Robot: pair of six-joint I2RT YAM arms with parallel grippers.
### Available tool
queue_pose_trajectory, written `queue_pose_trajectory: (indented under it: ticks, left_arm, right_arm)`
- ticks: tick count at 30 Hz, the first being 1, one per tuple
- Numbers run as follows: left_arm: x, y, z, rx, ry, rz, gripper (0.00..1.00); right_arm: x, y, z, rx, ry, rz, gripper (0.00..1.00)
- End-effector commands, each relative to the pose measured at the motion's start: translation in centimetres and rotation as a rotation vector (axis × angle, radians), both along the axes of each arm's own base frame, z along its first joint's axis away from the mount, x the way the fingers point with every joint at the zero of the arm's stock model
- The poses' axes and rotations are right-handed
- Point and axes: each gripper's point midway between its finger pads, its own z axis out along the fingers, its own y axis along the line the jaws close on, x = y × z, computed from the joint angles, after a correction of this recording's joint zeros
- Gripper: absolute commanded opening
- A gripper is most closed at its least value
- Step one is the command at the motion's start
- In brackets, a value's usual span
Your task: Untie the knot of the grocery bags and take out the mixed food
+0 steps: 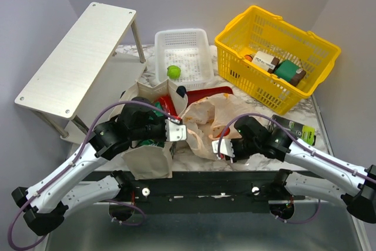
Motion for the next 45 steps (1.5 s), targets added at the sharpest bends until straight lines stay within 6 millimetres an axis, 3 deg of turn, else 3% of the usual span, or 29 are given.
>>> queue_pose_trajectory:
  ticks: [1, 3, 4, 6, 9, 15, 23, 28, 34, 41, 45]
  left_arm:
    - [-5.4, 2.0, -3.0, 0.17, 0.072, -0.226, 0.0]
    - [-6.5, 3.5, -4.8, 0.249, 0.033, -0.285, 0.0]
    - [-6.8, 4.3, -5.5, 0.295, -0.019, -0.325, 0.0]
    - [-7.2, 5.9, -6.7, 0.345, -0.116, -0.37, 0.0]
    - [-7.2, 6.5, -6.7, 0.325, -0.261, -0.406, 0.0]
    - [-6.5, 4.7, -5.7, 0.258, -0.281, -0.395, 0.0]
    - [-5.1, 2.0, -4.5, 0.191, -0.286, -0.381, 0.0]
    - [-5.1, 1.8, -4.9, 0.178, -0.272, -0.373, 0.0]
    - [-5.1, 1.8, -4.8, 0.163, -0.268, -0.354, 0.0]
    - [-5.0, 1.5, -4.9, 0.148, -0.272, -0.35, 0.0]
    - [-4.9, 1.2, -4.9, 0.135, -0.268, -0.346, 0.0]
  right_arm:
    - [2.5, 0.2, 0.2, 0.022, -0.08, -0.137, 0.3]
    - [1.6, -0.1, -0.3, 0.022, -0.058, -0.112, 0.32]
    - [1.1, -0.9, -1.5, -0.008, -0.04, -0.115, 0.34]
    - [1.3, -1.7, -2.1, -0.024, -0.063, -0.15, 0.36]
    - [2.1, -2.7, -3.4, -0.039, -0.093, -0.206, 0.37]
    - [5.6, -2.1, -1.1, 0.022, -0.161, -0.311, 0.4]
    - [7.2, 0.4, 1.4, 0.048, -0.186, -0.247, 0.43]
    - [7.8, 0.8, 0.3, 0.009, -0.175, -0.232, 0.49]
    - [7.8, -0.6, -3.0, -0.077, -0.176, -0.239, 0.59]
    - [10.1, -1.5, -4.9, -0.126, -0.294, -0.278, 0.84]
    - [10.0, -1.9, -6.2, -0.155, -0.292, -0.255, 0.84]
